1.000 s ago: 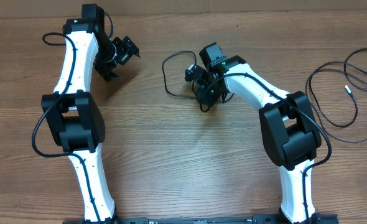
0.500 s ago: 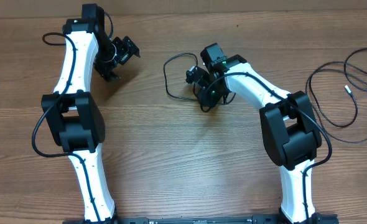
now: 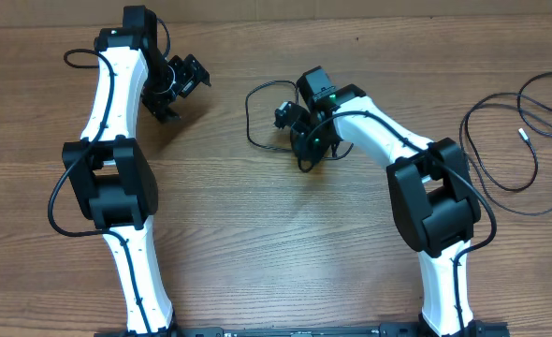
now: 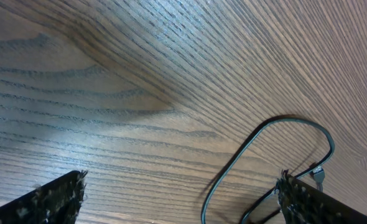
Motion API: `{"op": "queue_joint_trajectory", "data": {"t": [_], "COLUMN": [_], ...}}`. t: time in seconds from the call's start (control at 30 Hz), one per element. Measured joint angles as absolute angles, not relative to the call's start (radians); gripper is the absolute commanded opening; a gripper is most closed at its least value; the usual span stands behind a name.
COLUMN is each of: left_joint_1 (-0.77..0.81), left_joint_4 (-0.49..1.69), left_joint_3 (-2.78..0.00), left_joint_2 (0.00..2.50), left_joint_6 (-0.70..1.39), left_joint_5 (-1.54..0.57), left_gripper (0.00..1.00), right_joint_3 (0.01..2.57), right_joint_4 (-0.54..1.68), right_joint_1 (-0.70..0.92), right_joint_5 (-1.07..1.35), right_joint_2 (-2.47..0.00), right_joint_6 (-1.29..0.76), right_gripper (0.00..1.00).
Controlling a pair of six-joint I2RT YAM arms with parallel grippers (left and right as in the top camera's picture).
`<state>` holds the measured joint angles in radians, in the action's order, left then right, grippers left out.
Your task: Untangle cables
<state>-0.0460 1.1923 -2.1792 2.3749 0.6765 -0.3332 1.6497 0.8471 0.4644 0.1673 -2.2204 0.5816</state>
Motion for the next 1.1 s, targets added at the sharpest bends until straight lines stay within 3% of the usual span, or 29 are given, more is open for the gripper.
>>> {"op": "queue_joint_trajectory", "data": {"t": [0.37, 0.63, 0.67, 0.73, 1.1], "left_joint_1": [-0.046, -0.046, -0.046, -0.046, -0.046], "left_joint_4": [1.192, 1.192, 1.192, 1.192, 1.192], "left_joint_3": [-2.179, -2.179, -2.179, -2.179, -2.179], "left_joint_2": [2.375, 2.375, 2.375, 2.375, 2.375], "left_joint_6": [0.677, 0.676, 0.676, 0.676, 0.676], "left_joint_5": [-0.333, -0.333, -0.333, -0.333, -0.333], "left_gripper": [1.00, 1.00, 1.00, 1.00, 1.00], "right_joint_3": [1.642, 1.623, 1.622, 1.622, 1.674], "right_joint_4": [0.823, 0.838, 0.840, 0.845, 0.992], "right_joint_1": [0.517, 0.514, 0.514, 0.514, 0.513], "right_joint_5": [0.167, 0.164, 0.165, 0.160, 0.149], "right_joint_2": [-2.221, -2.211, -2.211, -2.210, -2.210], "right_joint_6": [0.649, 0.659, 0.659, 0.667, 0.656], "right_gripper": [0.22, 0.28, 0.26, 0.04, 0.04]}}
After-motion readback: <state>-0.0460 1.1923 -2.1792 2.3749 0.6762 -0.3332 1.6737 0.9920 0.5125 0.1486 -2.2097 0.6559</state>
